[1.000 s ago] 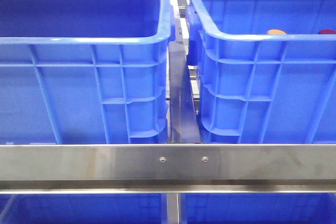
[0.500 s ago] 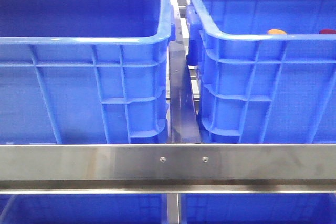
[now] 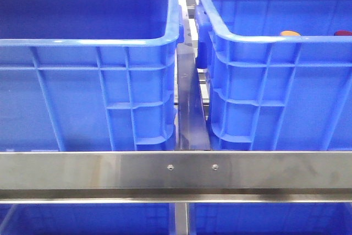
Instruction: Pick red and yellow buttons and place in box
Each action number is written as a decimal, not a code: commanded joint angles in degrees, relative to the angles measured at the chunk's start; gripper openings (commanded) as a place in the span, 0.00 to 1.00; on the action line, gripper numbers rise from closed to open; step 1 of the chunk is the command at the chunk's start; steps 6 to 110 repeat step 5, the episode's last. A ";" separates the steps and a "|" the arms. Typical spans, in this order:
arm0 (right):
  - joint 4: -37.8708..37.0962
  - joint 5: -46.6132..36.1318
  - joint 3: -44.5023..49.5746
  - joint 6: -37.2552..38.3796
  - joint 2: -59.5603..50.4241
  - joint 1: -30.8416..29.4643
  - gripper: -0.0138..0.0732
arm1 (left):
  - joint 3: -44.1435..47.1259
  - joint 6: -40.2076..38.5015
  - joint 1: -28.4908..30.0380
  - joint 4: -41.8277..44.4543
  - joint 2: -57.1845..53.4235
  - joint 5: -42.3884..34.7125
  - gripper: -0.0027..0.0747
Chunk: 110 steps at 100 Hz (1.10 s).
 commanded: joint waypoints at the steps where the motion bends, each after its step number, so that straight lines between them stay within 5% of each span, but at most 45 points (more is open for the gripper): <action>1: -0.77 -4.97 -1.09 -0.09 -1.51 -0.02 0.08 | 2.38 -0.55 0.13 -0.52 -1.94 -4.85 0.01; 110: -0.77 -4.97 -1.09 -0.09 -1.51 -0.02 0.08 | 2.38 -0.55 0.13 -0.52 -1.94 -4.85 0.01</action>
